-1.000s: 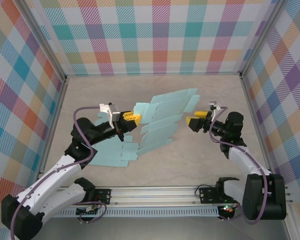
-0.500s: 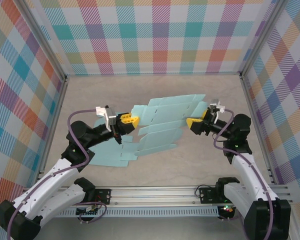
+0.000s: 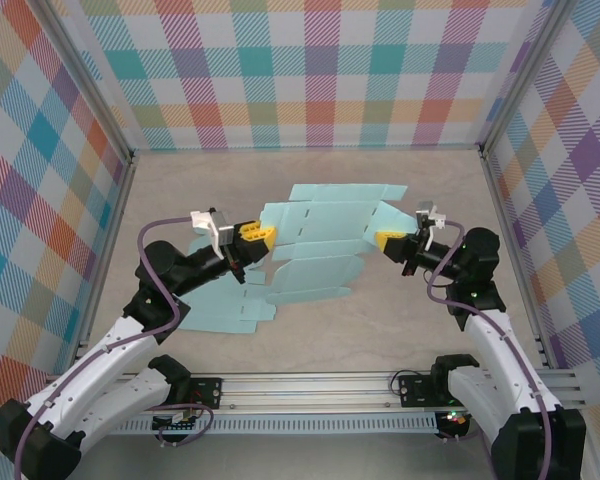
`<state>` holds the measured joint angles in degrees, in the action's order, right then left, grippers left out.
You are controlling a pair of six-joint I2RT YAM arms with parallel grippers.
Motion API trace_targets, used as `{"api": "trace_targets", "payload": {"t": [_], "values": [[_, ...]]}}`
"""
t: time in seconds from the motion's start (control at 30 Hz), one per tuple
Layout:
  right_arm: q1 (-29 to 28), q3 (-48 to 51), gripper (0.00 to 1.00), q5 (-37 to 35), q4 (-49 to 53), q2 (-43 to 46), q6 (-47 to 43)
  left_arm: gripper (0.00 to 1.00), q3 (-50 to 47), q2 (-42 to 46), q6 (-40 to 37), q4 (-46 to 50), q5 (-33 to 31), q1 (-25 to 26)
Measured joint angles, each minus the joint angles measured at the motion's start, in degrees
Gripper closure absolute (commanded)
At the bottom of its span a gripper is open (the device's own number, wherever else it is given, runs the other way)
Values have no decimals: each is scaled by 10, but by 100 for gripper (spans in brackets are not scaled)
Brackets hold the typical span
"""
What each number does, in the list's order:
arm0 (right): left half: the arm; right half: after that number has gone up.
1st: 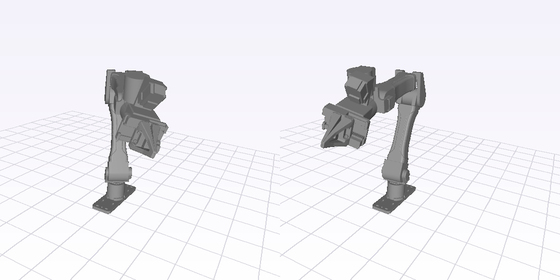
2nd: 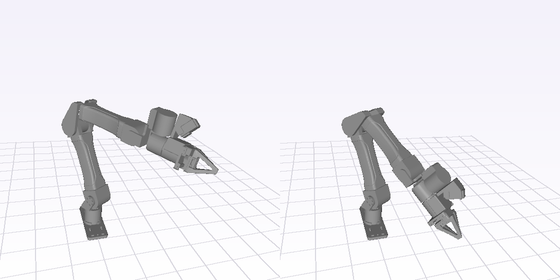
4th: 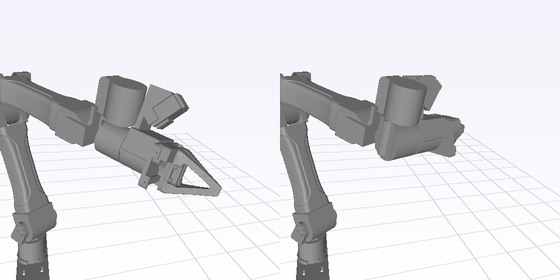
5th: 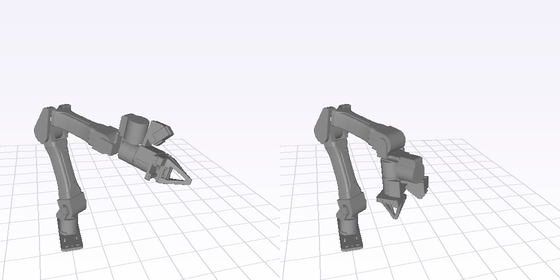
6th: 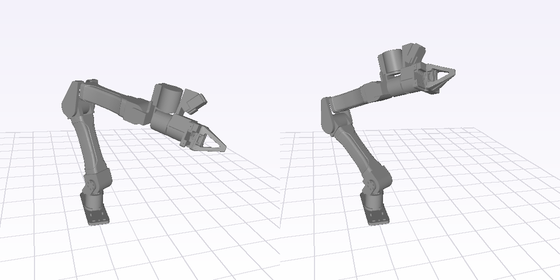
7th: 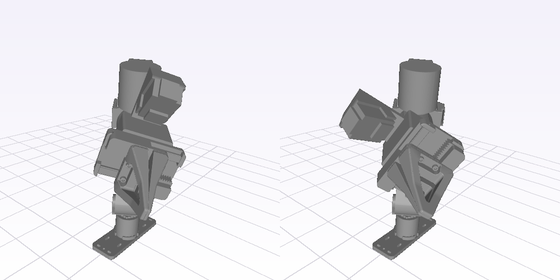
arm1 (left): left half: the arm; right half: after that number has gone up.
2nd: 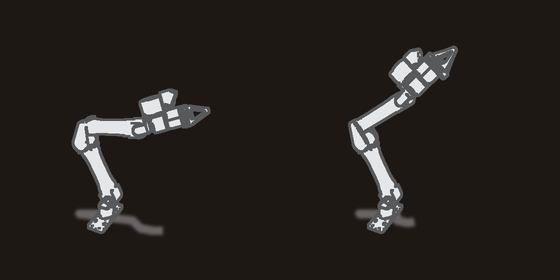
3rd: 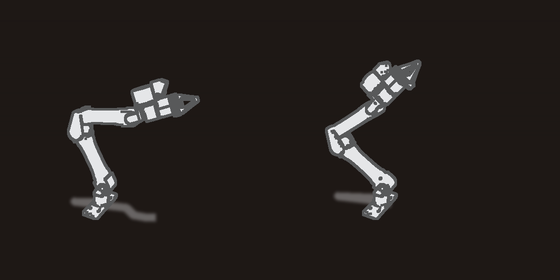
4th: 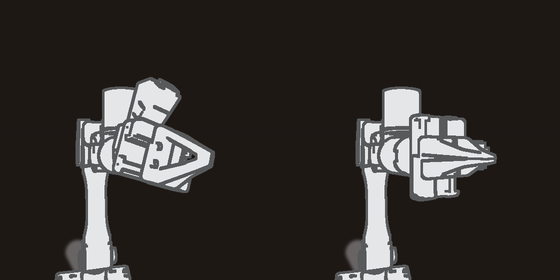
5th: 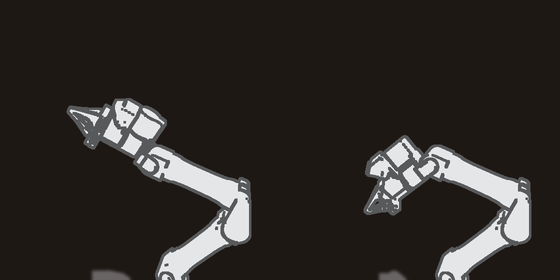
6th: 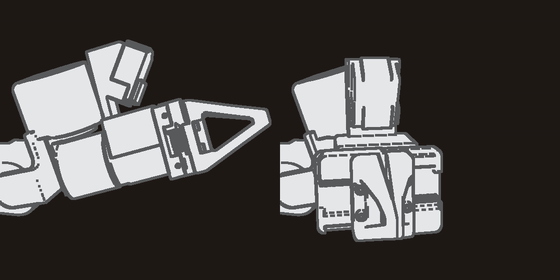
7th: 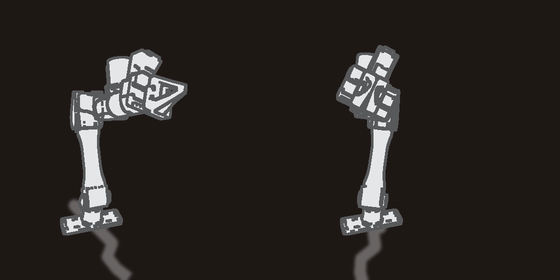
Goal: Fold the paper box
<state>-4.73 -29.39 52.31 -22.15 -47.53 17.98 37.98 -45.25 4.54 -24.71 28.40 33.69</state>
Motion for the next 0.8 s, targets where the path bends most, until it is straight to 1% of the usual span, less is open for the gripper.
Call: {"api": "trace_targets", "payload": {"t": [0.03,0.07,0.1,0.17,0.2,0.23,0.27,0.4,0.6,0.7,0.8], "values": [[-1,-1,100,-1,8,0,-5,95,0,0,-2,8,-11,0],[-3,-3,100,-4,20,0,-10,87,0,-1,-6,15,-23,0],[-7,-9,100,-7,38,0,-19,74,0,-3,-11,22,-38,0],[-17,-24,100,-16,77,0,-42,39,1,-9,-21,39,-63,0],[-23,-34,100,-24,99,0,-56,20,1,-14,-25,49,-77,0],[-30,-43,100,-30,119,0,-70,5,2,-18,-30,62,-90,0],[-35,-51,100,-37,136,2,-83,0,3,-21,-37,75,-101,0],[-46,-64,100,-53,191,18,-122,0,19,-17,-77,131,-146,0],[-46,-70,100,-57,244,35,-157,0,71,41,-170,193,-196,0],[-47,-78,100,-52,260,35,-165,0,127,41,-232,222,-198,0],[-49,-89,100,-41,273,30,-171,0,193,10,-297,254,-178,0]]}}
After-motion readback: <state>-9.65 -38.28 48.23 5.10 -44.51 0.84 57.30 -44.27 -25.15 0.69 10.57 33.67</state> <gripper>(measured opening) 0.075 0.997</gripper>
